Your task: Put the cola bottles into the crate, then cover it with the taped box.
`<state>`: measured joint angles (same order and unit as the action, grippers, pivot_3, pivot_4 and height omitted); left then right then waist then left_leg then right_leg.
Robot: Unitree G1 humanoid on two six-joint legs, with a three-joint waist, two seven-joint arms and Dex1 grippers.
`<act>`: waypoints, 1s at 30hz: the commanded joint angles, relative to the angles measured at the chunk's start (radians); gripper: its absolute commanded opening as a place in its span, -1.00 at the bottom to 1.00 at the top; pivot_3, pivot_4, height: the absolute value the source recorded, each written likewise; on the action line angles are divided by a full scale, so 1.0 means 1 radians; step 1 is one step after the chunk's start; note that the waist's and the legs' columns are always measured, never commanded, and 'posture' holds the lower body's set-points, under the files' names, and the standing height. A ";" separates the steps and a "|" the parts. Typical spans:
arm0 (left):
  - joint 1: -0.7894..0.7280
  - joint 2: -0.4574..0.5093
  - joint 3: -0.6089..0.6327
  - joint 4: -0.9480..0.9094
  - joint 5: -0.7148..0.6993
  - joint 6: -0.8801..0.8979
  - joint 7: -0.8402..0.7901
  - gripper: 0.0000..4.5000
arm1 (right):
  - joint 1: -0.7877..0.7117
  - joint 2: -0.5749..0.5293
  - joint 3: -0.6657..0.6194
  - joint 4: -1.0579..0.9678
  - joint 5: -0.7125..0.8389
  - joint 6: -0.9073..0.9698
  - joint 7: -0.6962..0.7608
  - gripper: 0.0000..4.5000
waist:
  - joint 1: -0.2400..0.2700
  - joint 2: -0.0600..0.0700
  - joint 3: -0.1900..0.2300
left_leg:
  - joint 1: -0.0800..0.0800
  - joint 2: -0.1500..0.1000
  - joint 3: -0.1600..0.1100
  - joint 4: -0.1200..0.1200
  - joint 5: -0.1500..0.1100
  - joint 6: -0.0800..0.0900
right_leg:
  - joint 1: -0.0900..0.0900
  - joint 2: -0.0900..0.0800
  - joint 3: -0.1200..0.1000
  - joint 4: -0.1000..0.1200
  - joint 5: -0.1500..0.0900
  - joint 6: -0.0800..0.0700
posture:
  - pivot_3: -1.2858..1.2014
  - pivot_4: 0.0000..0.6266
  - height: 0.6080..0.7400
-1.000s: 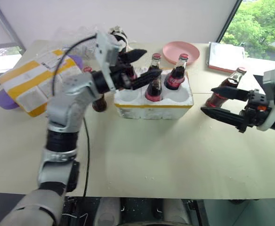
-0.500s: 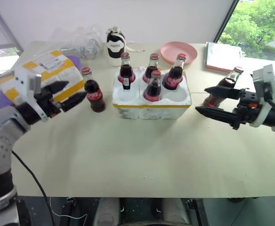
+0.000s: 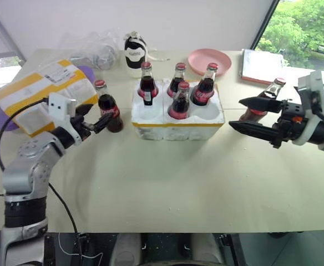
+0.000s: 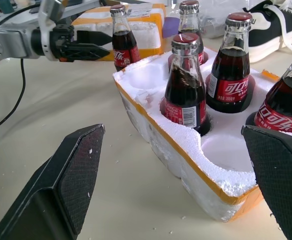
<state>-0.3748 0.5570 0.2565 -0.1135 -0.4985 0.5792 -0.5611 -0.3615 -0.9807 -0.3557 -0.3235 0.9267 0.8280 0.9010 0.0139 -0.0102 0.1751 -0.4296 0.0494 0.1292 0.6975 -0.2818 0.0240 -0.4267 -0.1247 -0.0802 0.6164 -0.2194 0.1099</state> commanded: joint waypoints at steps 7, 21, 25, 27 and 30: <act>-0.136 -0.019 -0.112 0.209 0.126 -0.182 -0.064 0.97 | 0.021 0.004 -0.052 -0.041 0.022 -0.001 -0.019 1.00 | -0.001 0.000 0.000 | 0.000 0.000 0.000 0.000 0.000 0.000 | 0.000 0.000 0.000 0.000 0.000 0.000 | 0.03 -0.52 1.00; -0.232 -0.005 -0.059 0.237 0.068 -0.126 -0.108 0.23 | 0.051 0.022 -0.064 -0.059 0.026 -0.008 -0.040 1.00 | -0.001 0.000 0.000 | 0.000 0.000 0.000 0.000 0.000 0.001 | 0.000 0.000 0.000 0.000 0.000 0.000 | 0.03 -0.52 1.00; -0.289 0.044 -0.011 0.140 -0.065 0.016 -0.160 0.23 | 0.058 0.021 -0.065 -0.061 0.027 -0.010 -0.043 1.00 | -0.001 -0.002 0.001 | -0.002 0.000 0.000 0.000 0.000 0.000 | -0.001 0.000 0.000 0.000 0.000 0.000 | 0.03 -0.52 1.00; -0.345 0.078 0.018 0.089 -0.158 0.103 -0.195 0.23 | 0.061 0.021 -0.067 -0.062 0.025 -0.012 -0.043 1.00 | 0.000 -0.003 0.002 | -0.002 0.000 0.000 0.000 0.000 -0.001 | -0.002 0.000 0.000 0.000 0.000 0.000 | 0.03 -0.52 1.00; -0.414 0.091 0.045 0.063 -0.252 0.177 -0.214 0.23 | 0.067 0.022 -0.070 -0.064 0.025 -0.012 -0.045 1.00 | 0.000 -0.003 0.002 | -0.003 0.000 0.000 0.000 0.002 -0.003 | -0.002 0.000 0.000 0.000 0.000 0.000 | 0.03 -0.52 1.00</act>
<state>-0.7327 0.6352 0.2455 0.0213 -0.6644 0.7383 -0.7548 -0.2927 -0.9591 -0.3846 -0.3649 0.9385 0.8308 0.8587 0.0135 -0.0134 0.1772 -0.4322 0.0493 0.1293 0.6979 -0.2799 0.0210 -0.4283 -0.1248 -0.0803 0.6161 -0.2192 0.1104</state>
